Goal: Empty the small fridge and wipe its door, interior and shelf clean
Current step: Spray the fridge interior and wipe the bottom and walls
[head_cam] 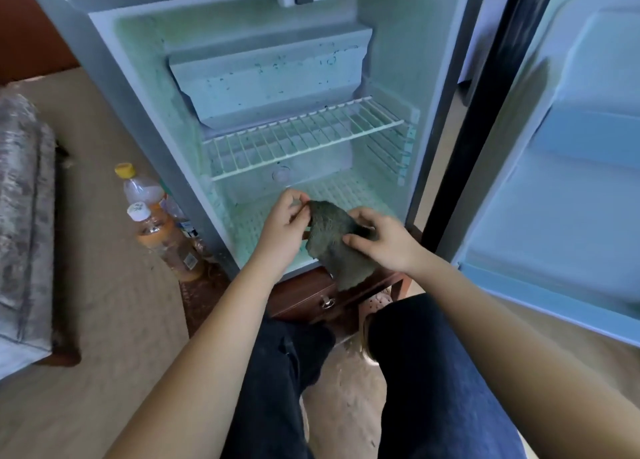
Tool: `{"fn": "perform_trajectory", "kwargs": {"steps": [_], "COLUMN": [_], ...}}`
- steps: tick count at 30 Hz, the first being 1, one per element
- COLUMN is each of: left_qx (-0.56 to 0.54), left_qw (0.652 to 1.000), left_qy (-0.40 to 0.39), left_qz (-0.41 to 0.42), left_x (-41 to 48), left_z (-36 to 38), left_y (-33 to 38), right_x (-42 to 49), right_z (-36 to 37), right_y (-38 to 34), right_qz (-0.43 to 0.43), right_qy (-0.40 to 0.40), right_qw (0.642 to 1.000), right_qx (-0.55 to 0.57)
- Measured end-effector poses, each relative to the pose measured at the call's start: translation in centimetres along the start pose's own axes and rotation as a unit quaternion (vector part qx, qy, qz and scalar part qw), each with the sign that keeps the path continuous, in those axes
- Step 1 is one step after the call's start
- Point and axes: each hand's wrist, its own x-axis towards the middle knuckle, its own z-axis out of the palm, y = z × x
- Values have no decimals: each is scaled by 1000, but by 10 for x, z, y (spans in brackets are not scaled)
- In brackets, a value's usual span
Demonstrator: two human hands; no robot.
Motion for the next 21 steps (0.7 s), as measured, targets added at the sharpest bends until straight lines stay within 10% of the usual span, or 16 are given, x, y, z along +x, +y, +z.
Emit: {"fn": "perform_trajectory", "kwargs": {"steps": [3,6,12,15,21], "left_qx": [168,364,393,295,229], "left_qw": [983,896,741,747,818], "left_qy": [-9,68,349,487,439], "left_qz": [75,246,417,343,293], "left_x": [-1,-2,-13,-18,1], "left_z": [-15,-40,-66,-70,-69], "left_y": [-2,3,0,-9,-17], "right_x": [8,23,66,78,95], "right_z": [5,6,4,2,-6], "right_y": [16,23,27,32,46], "right_qz": [48,114,187,190,216], "right_qy": [13,81,153,174,242], "right_qw": [999,990,970,966,943], "right_qx": [6,-3,-16,-7,-74]}}
